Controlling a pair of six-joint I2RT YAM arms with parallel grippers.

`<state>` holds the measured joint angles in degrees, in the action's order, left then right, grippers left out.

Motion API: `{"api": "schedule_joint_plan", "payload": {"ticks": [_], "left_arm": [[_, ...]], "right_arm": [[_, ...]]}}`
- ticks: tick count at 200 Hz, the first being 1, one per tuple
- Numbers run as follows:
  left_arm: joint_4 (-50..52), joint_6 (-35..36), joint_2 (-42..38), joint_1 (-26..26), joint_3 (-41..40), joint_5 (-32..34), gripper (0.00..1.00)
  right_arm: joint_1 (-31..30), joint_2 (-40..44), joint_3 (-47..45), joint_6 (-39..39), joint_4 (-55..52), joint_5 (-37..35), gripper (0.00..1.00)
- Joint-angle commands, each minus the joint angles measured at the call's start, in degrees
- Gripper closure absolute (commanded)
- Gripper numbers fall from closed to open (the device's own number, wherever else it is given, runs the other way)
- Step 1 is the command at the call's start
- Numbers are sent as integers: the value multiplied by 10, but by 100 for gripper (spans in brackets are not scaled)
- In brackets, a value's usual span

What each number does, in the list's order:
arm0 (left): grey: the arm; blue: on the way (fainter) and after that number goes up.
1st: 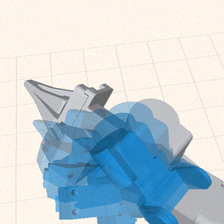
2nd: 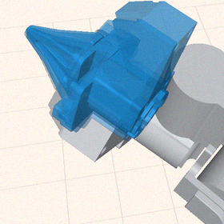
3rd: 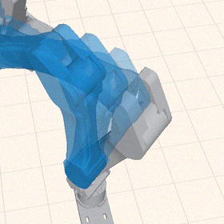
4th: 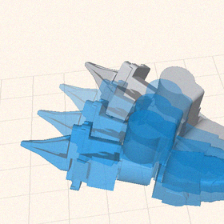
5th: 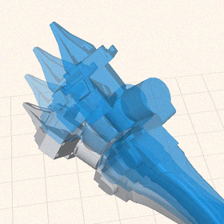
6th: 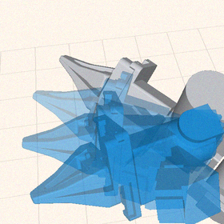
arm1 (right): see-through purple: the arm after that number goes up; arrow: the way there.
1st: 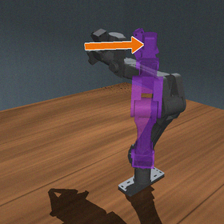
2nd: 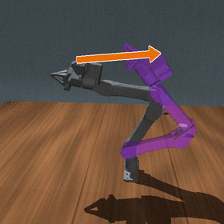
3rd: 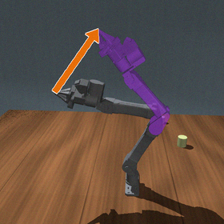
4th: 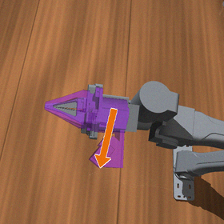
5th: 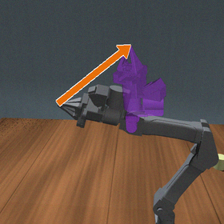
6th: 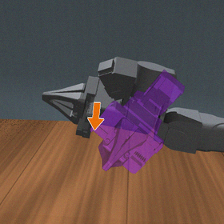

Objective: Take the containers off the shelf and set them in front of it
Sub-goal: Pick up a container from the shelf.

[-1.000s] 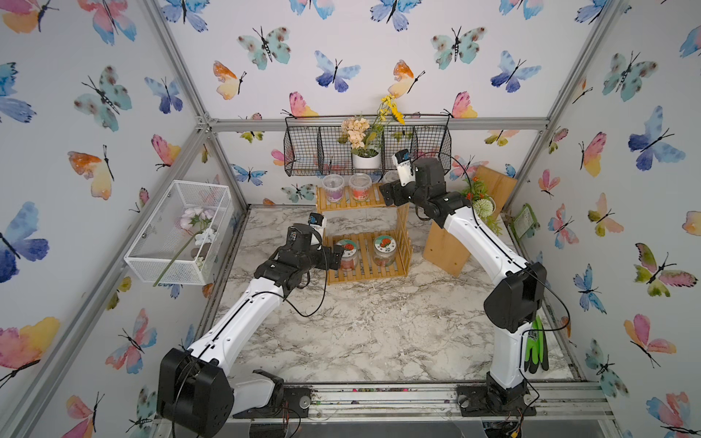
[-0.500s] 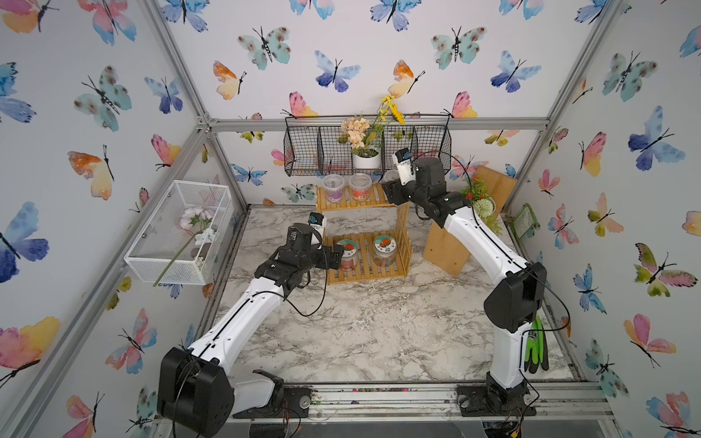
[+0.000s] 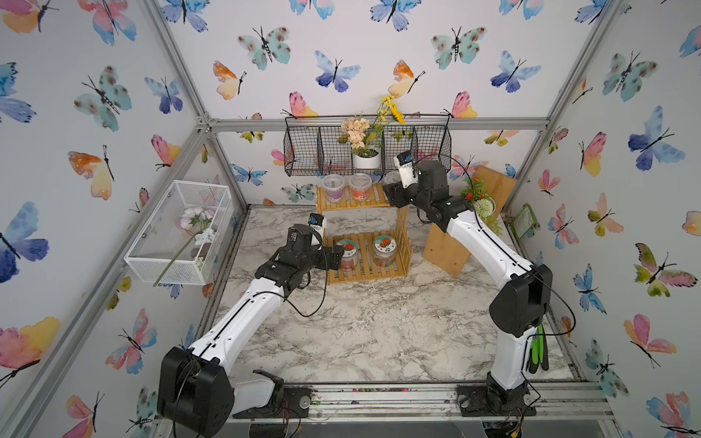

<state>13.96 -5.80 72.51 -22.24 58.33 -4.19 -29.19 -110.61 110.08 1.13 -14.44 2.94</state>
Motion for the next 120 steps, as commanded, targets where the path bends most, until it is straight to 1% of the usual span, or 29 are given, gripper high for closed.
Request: {"api": "schedule_joint_plan", "payload": {"ticks": [1, 30, 89, 120], "left_arm": [[-9, -3, 4, -2, -4, -14, 1], [-10, -3, 8, -2, -1, -15, 1], [-11, -4, 12, -2, 3, -17, 1], [-10, -3, 12, -2, 3, -15, 1]], "right_arm": [[0, 37, -16, -2, 23, 21, 48], [0, 49, -28, 2, 25, 24, 50], [0, 80, -61, 0, 36, 42, 51], [-1, 113, -89, -5, 42, 62, 51]]}}
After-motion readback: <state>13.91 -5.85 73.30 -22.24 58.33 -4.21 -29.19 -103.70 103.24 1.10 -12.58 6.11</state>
